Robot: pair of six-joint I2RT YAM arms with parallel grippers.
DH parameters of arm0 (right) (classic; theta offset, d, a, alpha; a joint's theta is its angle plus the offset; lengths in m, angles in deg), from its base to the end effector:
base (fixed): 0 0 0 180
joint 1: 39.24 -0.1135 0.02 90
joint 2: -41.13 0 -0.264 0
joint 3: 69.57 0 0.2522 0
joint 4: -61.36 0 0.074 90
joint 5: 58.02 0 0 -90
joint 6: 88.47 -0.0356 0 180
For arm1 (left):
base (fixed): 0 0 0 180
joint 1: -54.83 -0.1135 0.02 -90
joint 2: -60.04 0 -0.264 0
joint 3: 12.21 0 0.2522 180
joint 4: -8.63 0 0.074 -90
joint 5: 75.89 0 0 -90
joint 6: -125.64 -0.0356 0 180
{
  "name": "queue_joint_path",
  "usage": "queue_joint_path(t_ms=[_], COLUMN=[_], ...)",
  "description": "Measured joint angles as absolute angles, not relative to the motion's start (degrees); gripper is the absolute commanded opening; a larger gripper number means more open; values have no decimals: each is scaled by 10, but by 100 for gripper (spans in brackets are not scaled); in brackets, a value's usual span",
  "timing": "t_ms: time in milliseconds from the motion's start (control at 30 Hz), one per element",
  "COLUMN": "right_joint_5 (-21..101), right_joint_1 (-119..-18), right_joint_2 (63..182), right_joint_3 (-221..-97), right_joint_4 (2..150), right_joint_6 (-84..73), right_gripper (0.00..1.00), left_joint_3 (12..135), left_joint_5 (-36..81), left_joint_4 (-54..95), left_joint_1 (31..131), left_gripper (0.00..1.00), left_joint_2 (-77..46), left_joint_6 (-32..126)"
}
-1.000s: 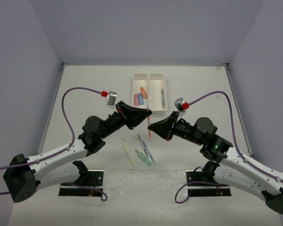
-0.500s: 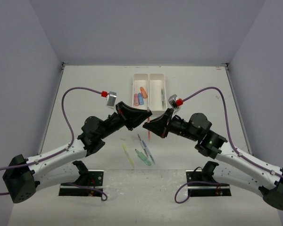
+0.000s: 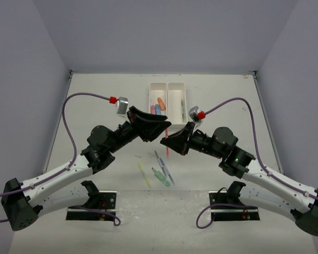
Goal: Sort the stationery into containers
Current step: Close the pen cap on the pen.
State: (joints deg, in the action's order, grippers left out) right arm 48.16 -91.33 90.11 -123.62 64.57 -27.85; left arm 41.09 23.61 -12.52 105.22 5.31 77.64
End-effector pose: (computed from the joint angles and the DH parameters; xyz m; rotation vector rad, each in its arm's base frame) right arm 0.1188 0.1687 0.3385 -0.5739 1.6020 1.3163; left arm 0.1373 -0.1751 0.3596 0.2614 1.3540 -1.4830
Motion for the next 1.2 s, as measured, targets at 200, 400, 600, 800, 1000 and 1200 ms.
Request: queue_joint_path(t_ms=[200,400,600,800,1000,1200], right_joint_5=[482,482,480,478,465,502], right_joint_1=[-913,-913,-913,-913,-909,-885], right_joint_2=[900,894,894,900,917,967], right_joint_3=[-1236,-1237,-1243,-1255,-1295,-1356], right_joint_4=[650,655,671,689,734,803], right_joint_6=[-277,-273,-269,-266,-253,-235], right_gripper=[0,0,0,0,0,0], left_joint_3=[438,439,439,439,435,385], left_joint_5=[220,217,220,227,224,198], left_joint_4=[-84,-60,-54,-57,-72,-122], left_joint_1=[1052,1052,1052,1052,1048,1040], left_gripper=[40,33,0,0,0,0], left_joint_2=[55,54,52,48,49,65], left_joint_6=[765,765,766,765,767,784])
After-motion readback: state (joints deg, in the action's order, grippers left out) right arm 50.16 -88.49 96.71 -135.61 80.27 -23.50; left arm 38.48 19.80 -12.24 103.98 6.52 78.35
